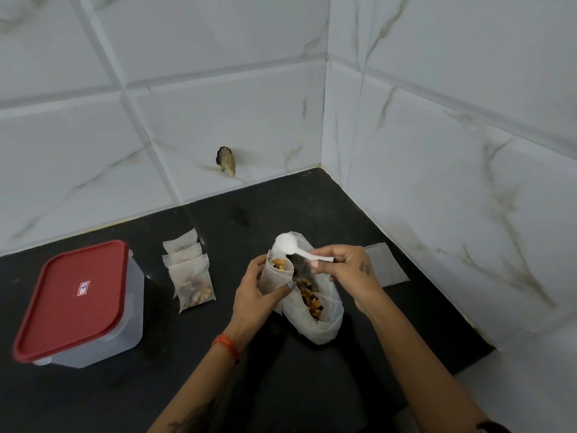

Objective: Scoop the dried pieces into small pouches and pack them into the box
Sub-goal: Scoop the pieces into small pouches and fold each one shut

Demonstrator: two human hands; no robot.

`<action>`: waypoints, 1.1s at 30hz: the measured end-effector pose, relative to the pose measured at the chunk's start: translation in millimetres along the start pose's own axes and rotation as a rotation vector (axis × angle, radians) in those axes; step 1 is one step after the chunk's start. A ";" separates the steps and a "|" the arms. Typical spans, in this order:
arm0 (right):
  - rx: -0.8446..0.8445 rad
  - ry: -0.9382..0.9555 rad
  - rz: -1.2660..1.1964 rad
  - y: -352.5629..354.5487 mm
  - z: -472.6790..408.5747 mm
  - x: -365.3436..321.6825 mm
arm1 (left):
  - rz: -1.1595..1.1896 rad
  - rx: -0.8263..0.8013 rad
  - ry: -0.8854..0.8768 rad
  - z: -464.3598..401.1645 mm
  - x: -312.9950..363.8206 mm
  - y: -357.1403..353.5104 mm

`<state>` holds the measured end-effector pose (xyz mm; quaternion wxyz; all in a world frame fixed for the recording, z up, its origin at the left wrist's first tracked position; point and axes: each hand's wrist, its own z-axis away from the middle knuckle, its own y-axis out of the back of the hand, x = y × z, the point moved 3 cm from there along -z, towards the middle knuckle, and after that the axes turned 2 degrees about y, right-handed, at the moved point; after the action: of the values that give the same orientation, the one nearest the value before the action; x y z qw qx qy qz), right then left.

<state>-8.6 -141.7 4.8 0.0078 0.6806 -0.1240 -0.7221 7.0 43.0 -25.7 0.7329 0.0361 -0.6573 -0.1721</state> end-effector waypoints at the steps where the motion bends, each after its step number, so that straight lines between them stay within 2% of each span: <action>1: 0.048 -0.053 -0.076 2.4 -0.1 2.0 | 0.002 0.013 0.014 -0.1 -1.7 0.8; 3: 0.162 -0.130 -0.081 7.6 -0.9 9.4 | -0.031 0.048 0.048 -0.1 -5.8 2.5; 5: 0.217 -0.146 0.124 11.3 -2.8 18.3 | -0.111 0.081 0.077 0.5 -9.0 3.3; 10: 0.034 0.021 0.649 -7.8 -3.2 19.4 | -0.267 0.116 0.116 0.4 -17.5 2.6; 16: -0.092 0.250 1.067 -34.4 -11.1 9.5 | -0.310 0.118 0.131 -0.3 -19.4 3.2; 21: -0.219 0.222 1.176 -29.6 -15.4 8.8 | -0.318 0.121 0.152 -1.3 -21.4 4.3; 24: -0.169 0.208 1.103 -19.4 -14.1 3.8 | -0.314 0.120 0.159 -1.4 -22.1 4.0; 27: -0.099 0.272 1.107 -23.8 -13.4 -0.8 | -0.319 0.115 0.166 -1.9 -22.1 2.3; 33: -0.254 0.240 1.177 -34.9 -15.7 12.3 | -0.325 0.114 0.173 -0.7 -22.8 3.3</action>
<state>11.4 -112.7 -14.6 0.5000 0.5684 -0.3902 -0.5241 6.6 52.8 -46.6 0.7459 0.1977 -0.5861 -0.2471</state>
